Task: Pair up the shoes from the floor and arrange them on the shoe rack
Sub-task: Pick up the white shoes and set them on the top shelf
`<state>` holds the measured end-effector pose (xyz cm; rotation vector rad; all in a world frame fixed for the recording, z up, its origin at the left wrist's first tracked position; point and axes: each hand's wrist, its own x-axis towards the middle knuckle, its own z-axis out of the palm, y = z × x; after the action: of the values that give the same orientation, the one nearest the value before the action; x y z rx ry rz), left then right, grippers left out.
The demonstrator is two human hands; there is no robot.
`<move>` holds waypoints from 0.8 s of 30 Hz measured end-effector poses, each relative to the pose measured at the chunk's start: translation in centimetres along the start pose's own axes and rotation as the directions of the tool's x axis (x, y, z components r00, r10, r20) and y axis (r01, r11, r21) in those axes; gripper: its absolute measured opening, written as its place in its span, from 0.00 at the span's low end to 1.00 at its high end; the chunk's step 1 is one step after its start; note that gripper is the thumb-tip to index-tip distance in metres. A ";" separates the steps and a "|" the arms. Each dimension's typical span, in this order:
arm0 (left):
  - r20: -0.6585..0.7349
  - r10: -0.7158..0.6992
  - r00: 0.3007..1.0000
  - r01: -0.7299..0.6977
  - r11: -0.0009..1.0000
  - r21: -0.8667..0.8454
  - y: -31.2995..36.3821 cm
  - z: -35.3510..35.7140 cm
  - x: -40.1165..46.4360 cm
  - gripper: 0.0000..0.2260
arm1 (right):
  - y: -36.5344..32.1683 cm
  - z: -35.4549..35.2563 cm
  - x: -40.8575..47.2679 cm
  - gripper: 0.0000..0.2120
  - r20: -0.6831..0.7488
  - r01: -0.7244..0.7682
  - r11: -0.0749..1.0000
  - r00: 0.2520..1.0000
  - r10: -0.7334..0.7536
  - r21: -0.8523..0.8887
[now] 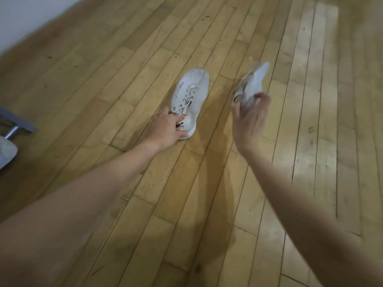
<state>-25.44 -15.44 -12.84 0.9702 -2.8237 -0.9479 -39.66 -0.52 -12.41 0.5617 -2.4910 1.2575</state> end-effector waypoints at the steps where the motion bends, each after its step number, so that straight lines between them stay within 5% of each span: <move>1: 0.012 -0.003 1.000 0.003 1.000 0.015 0.1 0.0 -0.3 0.26 | -1.2 -1.1 -2.3 0.19 -0.016 -0.100 0.982 0.994 0.104 0.160; 4: 0.051 -0.024 0.998 0.020 0.998 0.065 -0.3 -0.4 -1.7 0.26 | -3.9 -4.1 -7.9 0.19 0.061 -0.401 0.793 0.904 0.422 0.458; 9: 0.047 -0.088 0.995 0.086 0.995 0.046 -2.8 -1.7 -9.3 0.26 | -5.3 -8.0 -14.1 0.23 0.373 -0.756 0.406 0.622 0.688 0.513; 13: 0.032 -0.166 0.986 0.166 0.986 0.006 -4.8 -2.3 -17.3 0.26 | -5.3 -10.2 -18.4 0.23 0.458 -0.807 0.388 0.577 0.676 0.445; 19: -0.033 -0.298 0.954 0.299 0.954 0.026 -6.1 -2.1 -25.2 0.27 | -6.3 -12.0 -22.2 0.04 0.489 -0.787 0.472 0.617 0.616 0.397; 24: -0.154 -0.367 0.917 0.364 0.930 -0.046 -4.4 -1.2 -25.3 0.48 | -7.5 -12.6 -23.0 0.09 0.487 -0.791 0.520 0.610 0.625 0.323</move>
<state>-2.33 -4.69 -9.76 1.5355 -2.5447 -0.8663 -14.88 10.46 -9.68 -0.3077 -2.7328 2.3691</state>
